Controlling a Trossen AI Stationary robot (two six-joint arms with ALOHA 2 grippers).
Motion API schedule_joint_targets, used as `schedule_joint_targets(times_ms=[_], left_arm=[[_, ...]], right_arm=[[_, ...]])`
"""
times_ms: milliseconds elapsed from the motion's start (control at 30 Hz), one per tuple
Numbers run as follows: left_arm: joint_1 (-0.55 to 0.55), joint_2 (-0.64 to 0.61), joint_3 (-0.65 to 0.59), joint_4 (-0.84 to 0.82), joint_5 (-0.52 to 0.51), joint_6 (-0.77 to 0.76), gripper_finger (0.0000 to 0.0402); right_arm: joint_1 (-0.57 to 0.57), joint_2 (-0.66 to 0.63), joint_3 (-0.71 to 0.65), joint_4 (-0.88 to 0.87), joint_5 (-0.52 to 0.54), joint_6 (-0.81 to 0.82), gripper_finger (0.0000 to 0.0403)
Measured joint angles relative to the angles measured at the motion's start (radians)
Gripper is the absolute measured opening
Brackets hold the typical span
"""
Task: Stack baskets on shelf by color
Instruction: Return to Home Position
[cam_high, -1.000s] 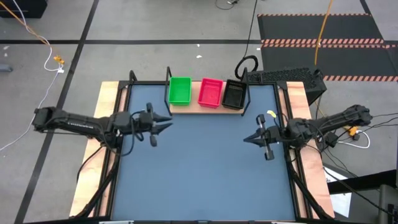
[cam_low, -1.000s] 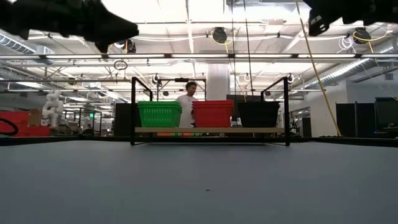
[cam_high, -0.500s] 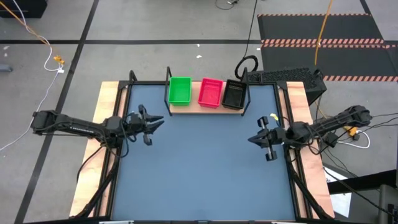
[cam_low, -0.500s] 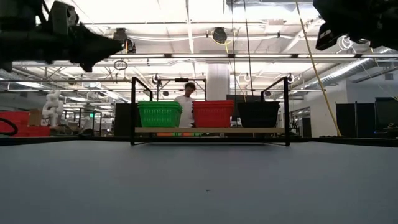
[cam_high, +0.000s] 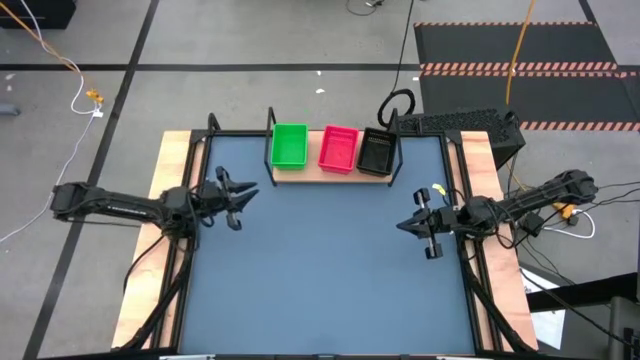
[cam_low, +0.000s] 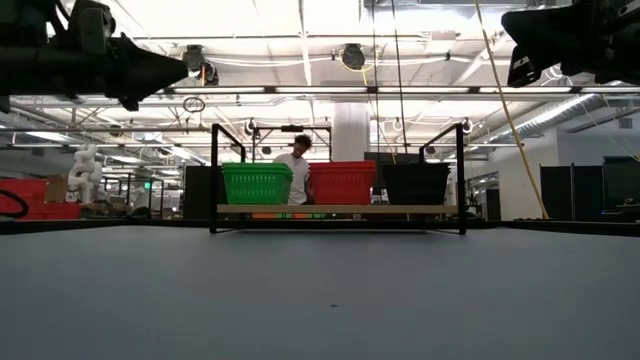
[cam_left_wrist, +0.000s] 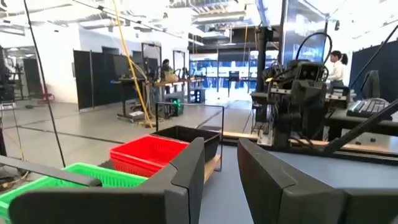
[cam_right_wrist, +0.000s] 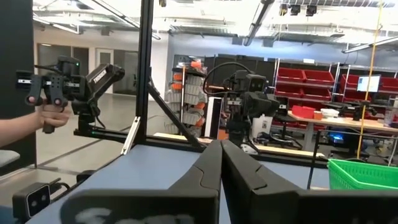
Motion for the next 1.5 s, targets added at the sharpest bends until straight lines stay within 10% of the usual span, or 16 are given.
schedule_joint_targets(times_ms=[633,1067,1500], left_arm=[[0.000,-0.480,0.001,-0.594,-0.009,-0.058,0.0097],[-0.003,-0.526,0.151,-0.991,-0.012,-0.152,0.0097],[-0.051,-0.474,0.000,-0.694,0.047,-0.190,0.0097]], right_arm=[[0.000,0.000,-0.002,-0.067,0.099,-0.028,0.0000],[0.000,0.000,-0.002,-0.071,0.099,-0.046,0.0000],[0.000,0.001,-0.003,-0.074,0.098,-0.069,0.0000]])
